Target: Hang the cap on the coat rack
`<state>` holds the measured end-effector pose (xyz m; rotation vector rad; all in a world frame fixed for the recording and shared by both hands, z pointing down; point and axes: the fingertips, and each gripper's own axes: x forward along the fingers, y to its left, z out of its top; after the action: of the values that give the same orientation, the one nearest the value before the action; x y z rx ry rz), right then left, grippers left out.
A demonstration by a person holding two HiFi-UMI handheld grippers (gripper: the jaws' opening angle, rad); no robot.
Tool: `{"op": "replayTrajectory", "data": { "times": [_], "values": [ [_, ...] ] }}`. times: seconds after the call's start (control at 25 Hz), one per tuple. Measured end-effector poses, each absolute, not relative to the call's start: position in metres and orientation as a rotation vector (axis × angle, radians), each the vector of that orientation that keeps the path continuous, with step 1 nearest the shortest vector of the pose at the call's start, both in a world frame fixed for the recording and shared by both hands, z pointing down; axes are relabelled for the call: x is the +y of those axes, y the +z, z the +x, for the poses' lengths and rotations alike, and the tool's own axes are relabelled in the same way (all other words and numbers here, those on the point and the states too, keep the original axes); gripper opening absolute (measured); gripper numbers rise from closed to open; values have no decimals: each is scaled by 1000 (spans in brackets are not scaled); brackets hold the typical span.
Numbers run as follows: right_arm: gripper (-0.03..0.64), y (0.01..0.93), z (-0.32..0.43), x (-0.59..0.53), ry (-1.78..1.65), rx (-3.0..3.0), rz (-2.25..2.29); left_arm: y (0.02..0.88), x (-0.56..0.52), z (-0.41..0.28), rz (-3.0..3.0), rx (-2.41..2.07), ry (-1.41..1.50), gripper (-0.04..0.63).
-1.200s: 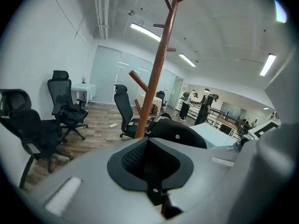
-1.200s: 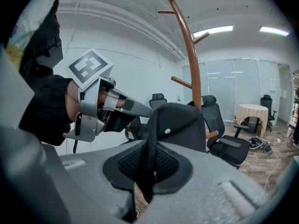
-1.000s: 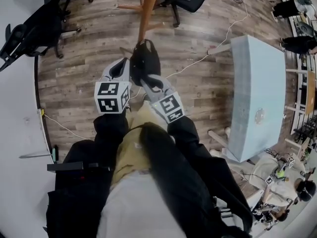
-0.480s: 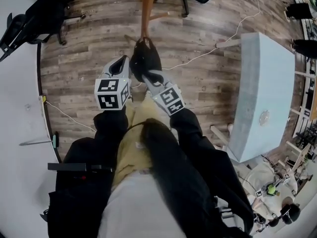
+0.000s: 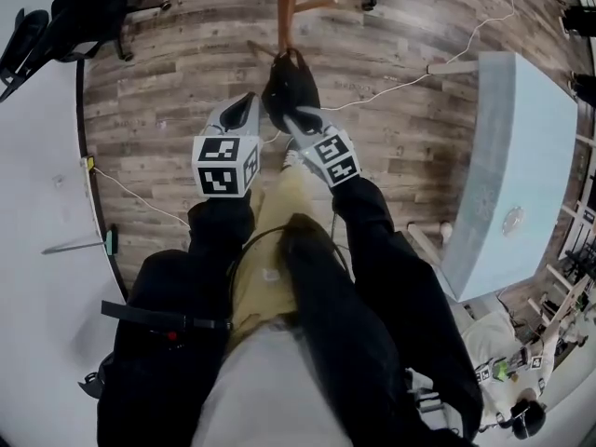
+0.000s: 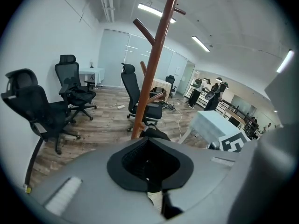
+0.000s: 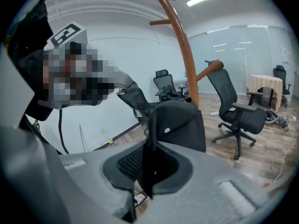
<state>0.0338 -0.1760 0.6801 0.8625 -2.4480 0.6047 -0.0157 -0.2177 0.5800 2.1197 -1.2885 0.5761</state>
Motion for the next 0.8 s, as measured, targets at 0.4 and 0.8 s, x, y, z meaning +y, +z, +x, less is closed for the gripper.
{"op": "replayTrajectory", "data": {
  "times": [0.4, 0.8],
  "values": [
    [34, 730, 48, -200, 700, -2388, 889, 597, -214, -6, 2105, -1249, 621, -11],
    [62, 761, 52, -219, 698, -2302, 895, 604, -207, -13, 2088, -1243, 644, -11]
  ]
}}
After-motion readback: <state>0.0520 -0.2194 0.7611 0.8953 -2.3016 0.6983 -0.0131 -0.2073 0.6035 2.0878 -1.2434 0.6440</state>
